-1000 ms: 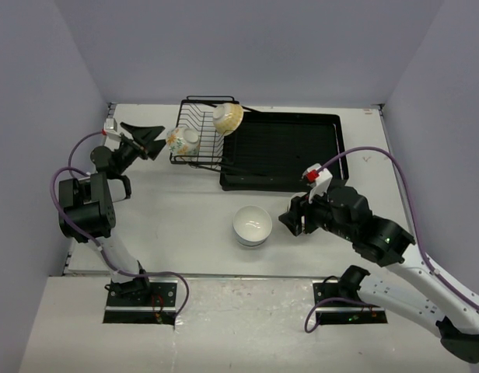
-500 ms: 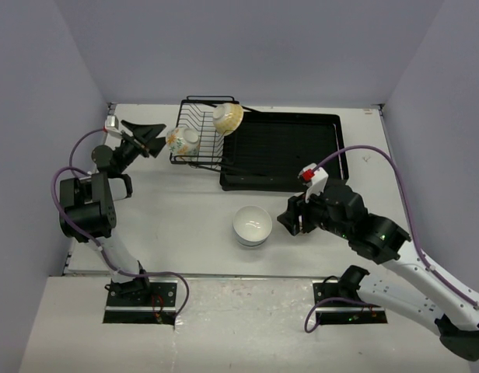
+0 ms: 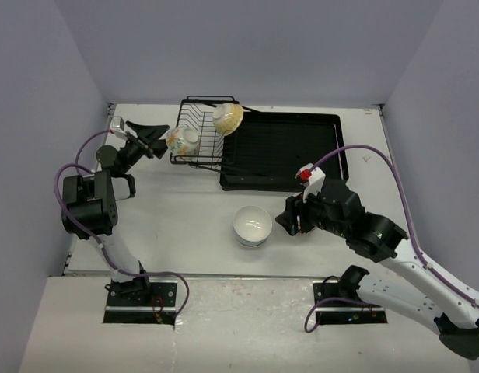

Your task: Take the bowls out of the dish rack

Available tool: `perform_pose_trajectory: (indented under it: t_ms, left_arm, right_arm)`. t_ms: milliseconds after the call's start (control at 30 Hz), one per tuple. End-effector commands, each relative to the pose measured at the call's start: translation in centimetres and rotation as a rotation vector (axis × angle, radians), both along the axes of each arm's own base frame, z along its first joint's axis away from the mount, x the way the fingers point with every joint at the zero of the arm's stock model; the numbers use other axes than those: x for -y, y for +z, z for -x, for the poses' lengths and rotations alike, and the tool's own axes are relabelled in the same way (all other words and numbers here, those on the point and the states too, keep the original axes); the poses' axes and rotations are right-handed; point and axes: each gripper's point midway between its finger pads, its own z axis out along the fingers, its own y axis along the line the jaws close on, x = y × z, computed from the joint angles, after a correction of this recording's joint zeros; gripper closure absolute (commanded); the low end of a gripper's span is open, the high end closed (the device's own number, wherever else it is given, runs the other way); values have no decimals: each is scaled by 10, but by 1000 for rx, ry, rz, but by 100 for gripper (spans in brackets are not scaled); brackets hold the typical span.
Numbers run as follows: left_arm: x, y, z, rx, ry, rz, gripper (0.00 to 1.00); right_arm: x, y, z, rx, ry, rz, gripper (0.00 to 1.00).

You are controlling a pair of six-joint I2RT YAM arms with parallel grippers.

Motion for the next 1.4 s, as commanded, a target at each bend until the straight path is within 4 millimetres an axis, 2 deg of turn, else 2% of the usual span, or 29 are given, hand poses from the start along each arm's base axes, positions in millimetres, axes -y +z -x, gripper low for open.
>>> perform_pose_trajectory:
  t_ms: [0, 167, 400, 667, 900, 1367]
  left_arm:
    - [4, 16, 3, 106, -21, -13, 13]
    - [5, 19, 2, 123, -32, -2, 18]
    - [10, 22, 2, 137, -55, 9, 33]
    - [16, 17, 4, 131, -69, 39, 41]
    - [16, 16, 3, 139, -78, 68, 57]
    - [17, 16, 2, 148, -86, 78, 74]
  right_arm:
    - [-5, 4, -3, 26, 17, -10, 41]
    - [-6, 2, -4, 23, 17, -6, 42]
    - [-7, 2, -5, 22, 17, -3, 42]
    - [-9, 1, -3, 16, 38, -3, 42]
    - [-10, 1, -3, 16, 43, -3, 42]
    - [-11, -3, -6, 11, 39, 19, 43]
